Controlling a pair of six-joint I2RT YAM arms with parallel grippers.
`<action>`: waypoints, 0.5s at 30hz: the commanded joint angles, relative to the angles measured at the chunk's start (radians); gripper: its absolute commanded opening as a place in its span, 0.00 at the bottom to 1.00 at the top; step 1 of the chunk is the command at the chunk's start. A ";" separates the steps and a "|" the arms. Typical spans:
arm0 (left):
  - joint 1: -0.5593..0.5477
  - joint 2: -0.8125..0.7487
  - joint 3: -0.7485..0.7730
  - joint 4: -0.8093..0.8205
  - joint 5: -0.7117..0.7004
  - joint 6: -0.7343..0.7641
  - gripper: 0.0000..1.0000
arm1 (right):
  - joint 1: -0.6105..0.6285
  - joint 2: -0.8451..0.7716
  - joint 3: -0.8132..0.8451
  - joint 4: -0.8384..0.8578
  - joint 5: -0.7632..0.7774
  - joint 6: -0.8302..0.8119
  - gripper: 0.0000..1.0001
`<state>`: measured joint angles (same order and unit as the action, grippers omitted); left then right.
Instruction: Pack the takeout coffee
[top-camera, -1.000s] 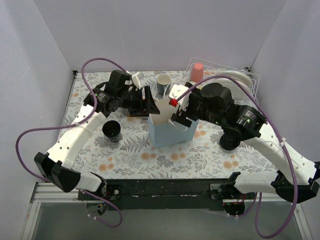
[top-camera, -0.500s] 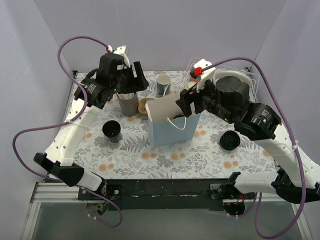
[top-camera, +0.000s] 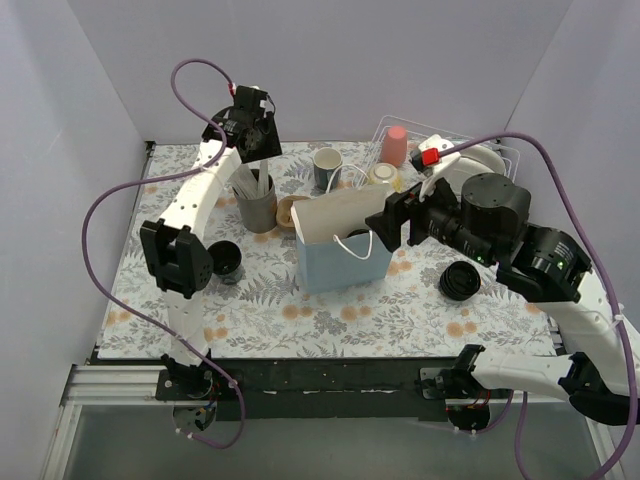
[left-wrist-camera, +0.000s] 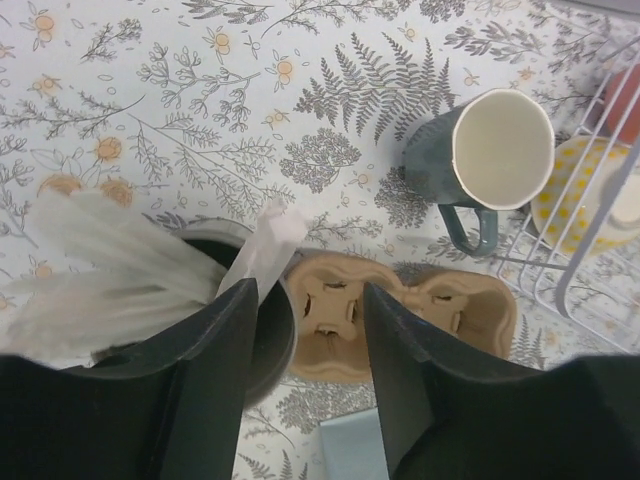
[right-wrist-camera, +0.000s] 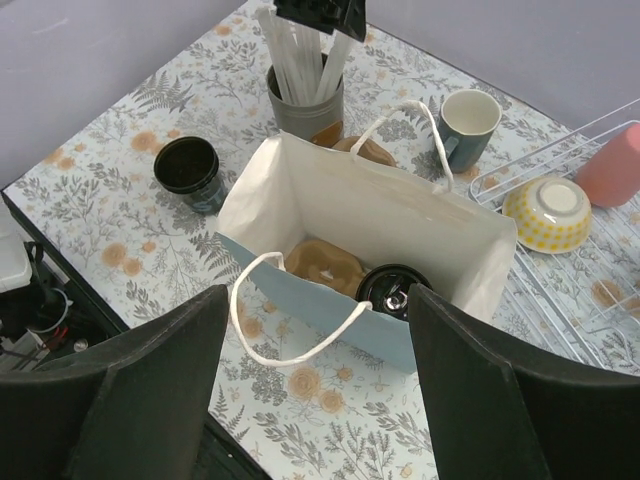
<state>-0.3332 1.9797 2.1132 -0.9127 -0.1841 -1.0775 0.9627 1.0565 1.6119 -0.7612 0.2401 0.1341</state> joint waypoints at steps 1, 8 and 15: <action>0.013 0.034 0.111 -0.008 -0.026 0.008 0.43 | 0.002 -0.038 -0.024 0.023 0.021 -0.024 0.80; 0.026 0.019 0.087 -0.034 -0.075 0.007 0.37 | 0.002 -0.046 -0.035 0.026 0.047 -0.090 0.81; 0.026 0.021 0.051 -0.031 -0.086 0.010 0.37 | 0.002 -0.020 -0.030 0.036 0.030 -0.154 0.82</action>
<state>-0.3084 2.0689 2.1792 -0.9348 -0.2363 -1.0767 0.9627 1.0248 1.5715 -0.7597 0.2668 0.0399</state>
